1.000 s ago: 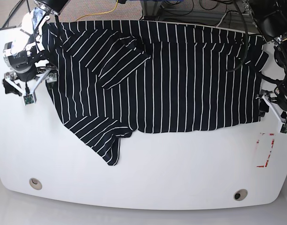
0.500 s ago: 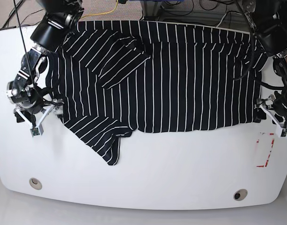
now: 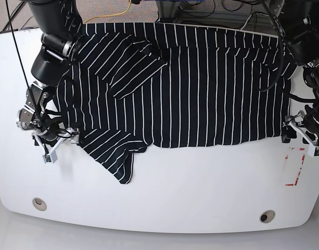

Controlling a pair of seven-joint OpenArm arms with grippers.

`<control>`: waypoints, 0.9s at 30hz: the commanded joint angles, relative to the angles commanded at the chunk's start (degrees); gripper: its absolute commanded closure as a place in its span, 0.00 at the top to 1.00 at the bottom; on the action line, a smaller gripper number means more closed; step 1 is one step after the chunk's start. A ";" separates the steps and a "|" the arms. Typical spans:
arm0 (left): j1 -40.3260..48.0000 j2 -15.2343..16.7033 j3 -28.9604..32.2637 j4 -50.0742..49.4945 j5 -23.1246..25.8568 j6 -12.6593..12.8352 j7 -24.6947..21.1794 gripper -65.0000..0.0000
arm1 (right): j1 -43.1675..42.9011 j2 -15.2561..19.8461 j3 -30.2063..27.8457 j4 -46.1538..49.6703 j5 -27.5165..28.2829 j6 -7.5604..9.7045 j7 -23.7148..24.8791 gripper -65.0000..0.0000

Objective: Layout the t-shirt on the table in an organized manner, then fold the t-shirt properly
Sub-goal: 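Release the shirt and lower both grippers onto the shirt's hem edge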

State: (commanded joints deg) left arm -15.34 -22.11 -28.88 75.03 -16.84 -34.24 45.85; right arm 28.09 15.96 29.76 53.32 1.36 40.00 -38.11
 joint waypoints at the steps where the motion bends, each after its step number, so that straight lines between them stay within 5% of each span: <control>1: 0.00 0.00 0.00 0.00 0.00 0.00 0.00 0.72 | 0.00 0.00 -0.44 -0.53 0.00 0.00 0.53 1.00; 10: -3.08 -0.26 -0.44 -7.30 0.00 0.00 -1.41 0.72 | -0.79 -2.29 -4.22 -1.76 0.18 0.00 1.23 0.99; 15: -3.69 -0.35 -0.18 -12.22 0.00 0.35 -5.19 0.72 | -1.41 -3.43 -4.31 -1.76 0.18 0.00 1.23 0.81; 18: -4.31 -0.35 0.09 -14.33 0.09 2.73 -7.38 0.72 | -1.49 -3.78 -4.40 -1.76 0.18 0.00 1.14 0.71; 27: -7.21 -0.35 2.73 -23.56 0.09 5.10 -11.25 0.72 | -1.67 -4.13 -4.40 -1.76 0.18 0.00 1.14 0.68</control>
State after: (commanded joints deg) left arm -22.55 -22.46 -26.15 51.47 -16.75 -29.14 34.59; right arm 26.42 11.82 25.36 51.56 1.54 40.00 -36.97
